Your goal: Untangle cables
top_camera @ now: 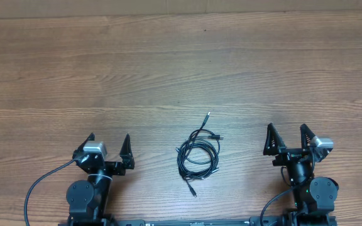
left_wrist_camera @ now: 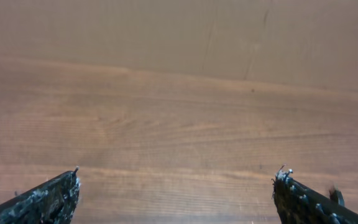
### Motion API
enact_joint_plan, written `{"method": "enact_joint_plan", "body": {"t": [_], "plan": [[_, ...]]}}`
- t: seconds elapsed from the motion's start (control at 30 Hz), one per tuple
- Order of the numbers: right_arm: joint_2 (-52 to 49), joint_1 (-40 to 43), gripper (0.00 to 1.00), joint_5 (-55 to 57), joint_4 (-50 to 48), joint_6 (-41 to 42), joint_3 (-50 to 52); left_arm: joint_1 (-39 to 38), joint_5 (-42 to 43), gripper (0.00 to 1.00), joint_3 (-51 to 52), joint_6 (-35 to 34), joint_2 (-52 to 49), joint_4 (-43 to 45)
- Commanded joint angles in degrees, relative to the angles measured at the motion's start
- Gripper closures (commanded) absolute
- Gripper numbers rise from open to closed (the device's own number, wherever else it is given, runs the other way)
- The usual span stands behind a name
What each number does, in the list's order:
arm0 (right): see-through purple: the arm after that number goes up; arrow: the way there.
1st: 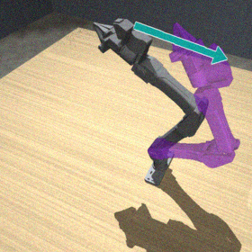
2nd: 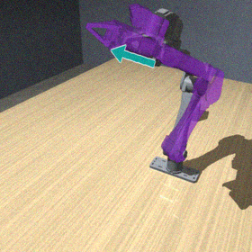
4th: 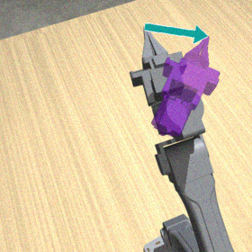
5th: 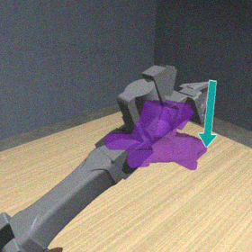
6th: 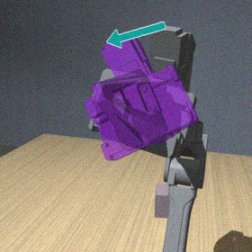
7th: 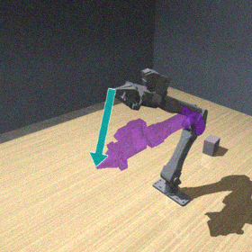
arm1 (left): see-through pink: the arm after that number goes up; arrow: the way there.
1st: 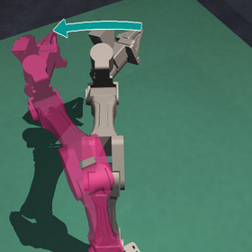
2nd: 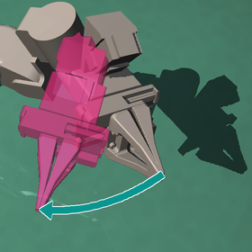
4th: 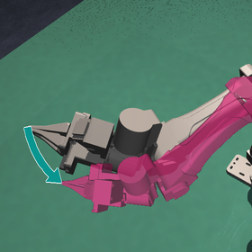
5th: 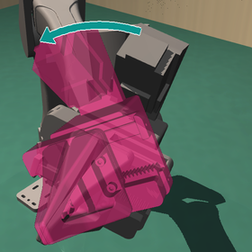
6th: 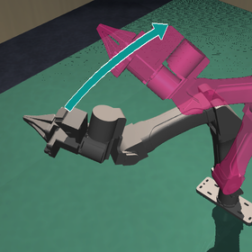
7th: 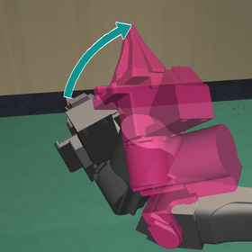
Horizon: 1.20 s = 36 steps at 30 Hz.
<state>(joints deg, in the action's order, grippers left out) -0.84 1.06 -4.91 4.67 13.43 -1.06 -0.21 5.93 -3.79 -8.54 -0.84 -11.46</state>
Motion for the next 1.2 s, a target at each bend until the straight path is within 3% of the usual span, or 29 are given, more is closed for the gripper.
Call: {"method": "enact_joint_plan", "body": {"t": [0.0,0.5,0.9,1.17], "plan": [[0.7,0.2,0.00,0.6,-0.3,-0.4,0.6,0.6,1.2,0.00,-2.3,-0.5,0.5,-0.5],[0.7,0.2,0.00,0.6,-0.3,-0.4,0.6,0.6,1.2,0.00,-2.4,-0.1,0.5,0.3],[0.7,0.2,0.00,0.6,-0.3,-0.4,0.6,0.6,1.2,0.00,-2.4,-0.5,0.5,-7.0],[0.7,0.2,0.00,0.6,-0.3,-0.4,0.6,0.6,1.6,0.01,-2.4,-13.1,0.5,-7.4]]}}
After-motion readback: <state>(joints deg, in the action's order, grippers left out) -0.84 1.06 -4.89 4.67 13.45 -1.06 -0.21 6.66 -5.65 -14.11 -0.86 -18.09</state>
